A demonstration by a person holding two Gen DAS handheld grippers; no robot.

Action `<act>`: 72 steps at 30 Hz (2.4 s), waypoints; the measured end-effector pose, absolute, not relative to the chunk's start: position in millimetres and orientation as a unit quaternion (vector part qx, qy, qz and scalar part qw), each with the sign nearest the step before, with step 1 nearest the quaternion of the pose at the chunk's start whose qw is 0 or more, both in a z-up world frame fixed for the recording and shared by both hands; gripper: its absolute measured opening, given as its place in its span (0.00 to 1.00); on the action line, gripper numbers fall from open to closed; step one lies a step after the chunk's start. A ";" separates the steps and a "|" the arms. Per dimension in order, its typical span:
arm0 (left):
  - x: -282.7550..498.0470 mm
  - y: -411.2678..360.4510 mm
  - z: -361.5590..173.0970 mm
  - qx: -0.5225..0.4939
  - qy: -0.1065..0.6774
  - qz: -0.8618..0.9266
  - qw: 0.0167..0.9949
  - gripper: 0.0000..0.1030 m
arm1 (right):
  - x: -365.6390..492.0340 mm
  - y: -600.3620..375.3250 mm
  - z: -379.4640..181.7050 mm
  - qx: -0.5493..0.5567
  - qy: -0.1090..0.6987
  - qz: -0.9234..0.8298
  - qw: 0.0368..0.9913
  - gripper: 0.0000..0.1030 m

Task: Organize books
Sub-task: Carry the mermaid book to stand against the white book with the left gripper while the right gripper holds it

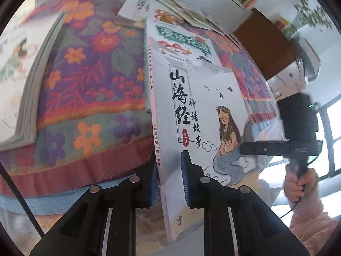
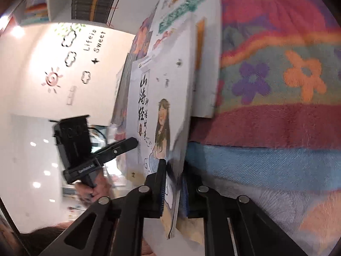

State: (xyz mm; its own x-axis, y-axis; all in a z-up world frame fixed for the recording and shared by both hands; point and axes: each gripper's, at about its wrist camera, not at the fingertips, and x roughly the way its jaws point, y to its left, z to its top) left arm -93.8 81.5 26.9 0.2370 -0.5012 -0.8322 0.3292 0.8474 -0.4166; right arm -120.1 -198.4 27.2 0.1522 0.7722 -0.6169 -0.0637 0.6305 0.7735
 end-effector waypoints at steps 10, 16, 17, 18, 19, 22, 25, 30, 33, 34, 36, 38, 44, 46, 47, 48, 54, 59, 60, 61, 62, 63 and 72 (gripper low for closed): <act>-103.2 102.8 62.4 -0.081 0.508 -0.311 0.799 0.17 | -144.4 -164.6 96.7 0.199 0.545 0.310 0.753 0.12; -104.6 120.6 78.8 -0.069 0.484 -0.334 0.806 0.17 | -150.0 -156.7 111.0 0.190 0.527 0.315 0.766 0.12; -104.4 124.5 81.7 -0.068 0.480 -0.334 0.809 0.17 | -151.2 -152.4 115.2 0.183 0.522 0.316 0.770 0.12; -104.1 127.2 84.6 -0.067 0.476 -0.334 0.811 0.17 | -151.9 -147.6 119.9 0.177 0.519 0.317 0.774 0.12; -103.4 132.0 88.2 -0.067 0.471 -0.333 0.814 0.17 | -147.0 -130.6 125.7 0.166 0.517 0.318 0.777 0.12; -101.2 149.5 99.5 -0.071 0.455 -0.329 0.824 0.17 | -144.3 -113.3 138.0 0.149 0.509 0.323 0.784 0.13; -95.2 167.3 111.5 -0.079 0.442 -0.324 0.833 0.17 | -134.0 -98.3 148.2 0.143 0.502 0.332 0.786 0.13; -80.9 197.7 133.8 -0.082 0.414 -0.298 0.856 0.17 | -107.7 -60.7 170.7 0.110 0.478 0.350 0.798 0.13; -70.8 223.6 143.7 -0.091 0.401 -0.273 0.870 0.17 | -89.6 -38.1 180.4 0.097 0.469 0.368 0.797 0.13; -68.0 231.5 145.1 -0.098 0.399 -0.266 0.872 0.17 | -81.6 -30.3 181.6 0.095 0.467 0.375 0.795 0.13; -61.4 248.5 147.5 -0.108 0.395 -0.244 0.879 0.17 | -60.7 -16.5 180.4 0.109 0.466 0.393 0.785 0.13; -55.1 265.4 147.8 -0.112 0.389 -0.226 0.886 0.17 | -41.9 2.5 177.2 0.105 0.463 0.413 0.777 0.13; -31.8 312.6 122.5 -0.154 0.393 -0.166 0.891 0.17 | 3.0 49.0 150.0 0.109 0.477 0.448 0.748 0.13; -26.6 322.1 107.6 -0.158 0.400 -0.135 0.892 0.17 | 17.2 64.0 134.8 0.109 0.484 0.453 0.741 0.13; -23.7 326.2 98.7 -0.162 0.409 -0.123 0.890 0.17 | 21.9 69.6 129.0 0.108 0.487 0.454 0.738 0.13; -20.5 329.3 88.9 -0.163 0.418 -0.111 0.887 0.17 | 26.9 76.2 120.1 0.108 0.493 0.454 0.735 0.13; -15.5 332.2 63.7 -0.147 0.441 -0.085 0.881 0.16 | 36.4 89.4 79.7 0.117 0.529 0.448 0.711 0.13; -13.8 322.0 63.3 -0.120 0.439 -0.098 0.885 0.16 | 36.2 87.7 80.1 0.113 0.524 0.440 0.720 0.13; -12.9 323.3 64.2 -0.116 0.436 -0.097 0.887 0.16 | 36.5 87.3 80.4 0.119 0.525 0.440 0.719 0.13; -11.4 322.6 64.8 -0.116 0.433 -0.096 0.889 0.16 | 35.9 87.9 82.7 0.119 0.524 0.439 0.720 0.13; -12.2 326.4 64.4 -0.121 0.432 -0.095 0.888 0.16 | 35.3 87.9 82.7 0.118 0.523 0.438 0.722 0.13; -12.0 329.0 63.7 -0.128 0.431 -0.089 0.889 0.16 | 33.0 90.1 82.5 0.119 0.523 0.435 0.724 0.13; -2.4 339.6 48.7 -0.145 0.453 -0.047 0.878 0.19 | 26.3 82.1 67.4 0.149 0.529 0.413 0.726 0.13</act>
